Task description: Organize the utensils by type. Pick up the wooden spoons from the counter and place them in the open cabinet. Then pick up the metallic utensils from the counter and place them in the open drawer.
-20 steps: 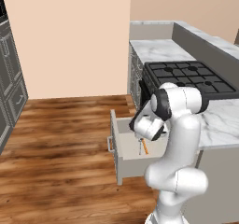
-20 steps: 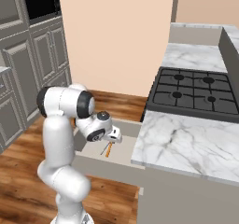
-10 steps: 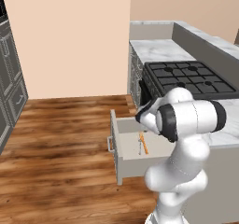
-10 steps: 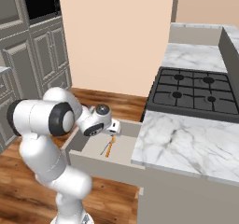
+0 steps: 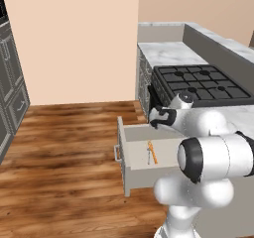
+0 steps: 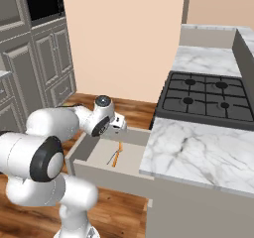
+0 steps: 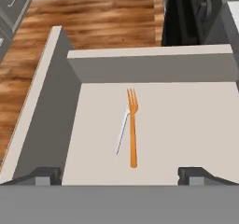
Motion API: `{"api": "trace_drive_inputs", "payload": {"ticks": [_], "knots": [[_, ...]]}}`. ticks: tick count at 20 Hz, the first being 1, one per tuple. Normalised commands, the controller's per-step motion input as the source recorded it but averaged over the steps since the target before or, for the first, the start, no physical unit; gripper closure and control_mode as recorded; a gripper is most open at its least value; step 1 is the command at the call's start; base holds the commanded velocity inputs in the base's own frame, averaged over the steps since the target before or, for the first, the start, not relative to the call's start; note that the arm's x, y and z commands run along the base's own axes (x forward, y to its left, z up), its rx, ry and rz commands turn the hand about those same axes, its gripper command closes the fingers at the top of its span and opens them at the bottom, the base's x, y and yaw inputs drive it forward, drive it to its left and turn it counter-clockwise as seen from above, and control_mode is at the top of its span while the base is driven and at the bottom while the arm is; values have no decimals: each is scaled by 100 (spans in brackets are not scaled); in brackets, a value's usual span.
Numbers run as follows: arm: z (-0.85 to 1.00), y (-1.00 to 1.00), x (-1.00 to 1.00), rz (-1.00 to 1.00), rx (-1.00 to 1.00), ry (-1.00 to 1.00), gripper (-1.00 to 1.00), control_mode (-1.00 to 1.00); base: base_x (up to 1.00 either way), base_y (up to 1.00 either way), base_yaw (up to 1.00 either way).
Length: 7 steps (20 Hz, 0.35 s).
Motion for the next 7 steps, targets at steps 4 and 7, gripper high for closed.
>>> {"api": "trace_drive_inputs", "payload": {"ticks": [4,7], "knots": [[100,0,0,0,0,11,-100,-100,0,0,0],[100,0,0,0,0,8,-100,-100,0,0,0]]}}
